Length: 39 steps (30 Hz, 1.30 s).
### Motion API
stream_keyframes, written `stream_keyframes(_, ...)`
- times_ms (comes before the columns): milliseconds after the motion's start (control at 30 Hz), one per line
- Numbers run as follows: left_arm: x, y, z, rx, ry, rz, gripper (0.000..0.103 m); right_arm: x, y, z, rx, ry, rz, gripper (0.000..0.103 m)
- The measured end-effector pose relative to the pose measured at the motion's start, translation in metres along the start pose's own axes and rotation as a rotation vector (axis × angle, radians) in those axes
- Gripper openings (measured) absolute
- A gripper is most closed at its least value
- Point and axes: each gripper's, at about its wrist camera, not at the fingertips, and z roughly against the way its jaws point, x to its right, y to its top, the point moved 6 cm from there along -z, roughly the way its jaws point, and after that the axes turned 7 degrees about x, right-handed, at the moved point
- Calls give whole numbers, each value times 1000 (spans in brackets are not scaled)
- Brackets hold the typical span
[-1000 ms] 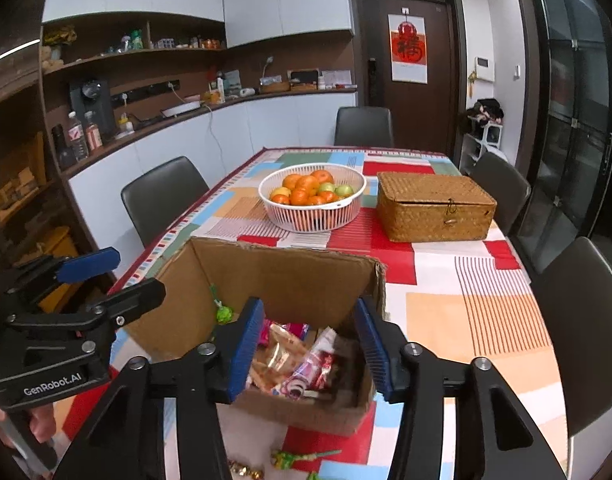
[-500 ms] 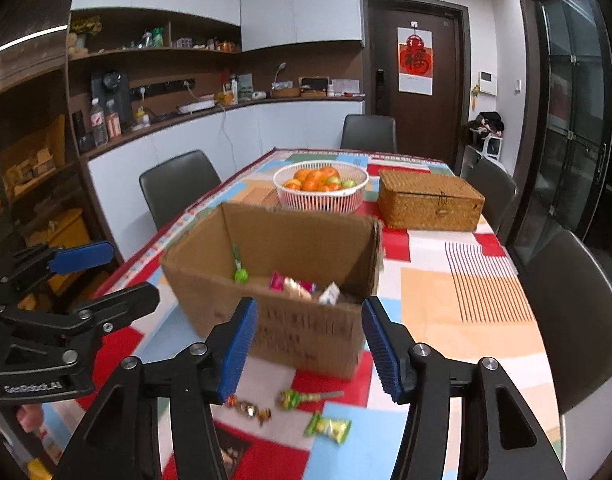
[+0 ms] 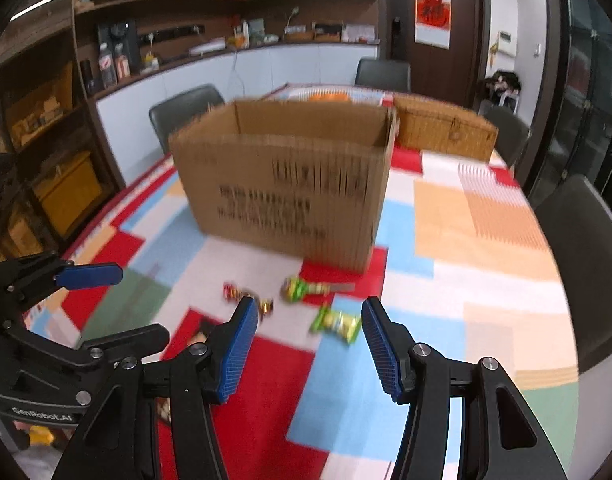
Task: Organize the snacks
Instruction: 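Move both tools back toward the snacks on the table, then grasp the dark cracker pack with the left tool while the right tool grasps the green-yellow candy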
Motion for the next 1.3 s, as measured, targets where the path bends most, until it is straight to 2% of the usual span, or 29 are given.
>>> stream_keyframes(100,3,-17,-14,-64,-14,18,79,1,-21,-9,-57,5,-6,55)
stream_keyframes(267,5,-33,-31,-124,-2,26,79,3,-42,-19,-112,9,-13,55)
stream_keyframes(433,5,-37,-41,-132,42,-5,79,9,-55,-31,-153,10,-58,55)
stream_keyframes(767,5,-38,-69,-176,60,-7,78,21,-64,-49,-189,8,-99,55)
stream_keyframes(867,6,-36,-75,-178,59,-15,72,22,-63,-55,-189,9,-106,55)
stream_keyframes(967,5,-32,-74,-163,58,-20,55,24,-60,-62,-188,5,-119,55)
stream_keyframes(1067,2,-27,-76,-154,49,-11,50,26,-57,-69,-188,7,-136,55)
stream_keyframes(1300,-8,-20,-73,-143,29,27,50,27,-48,-85,-183,10,-165,55)
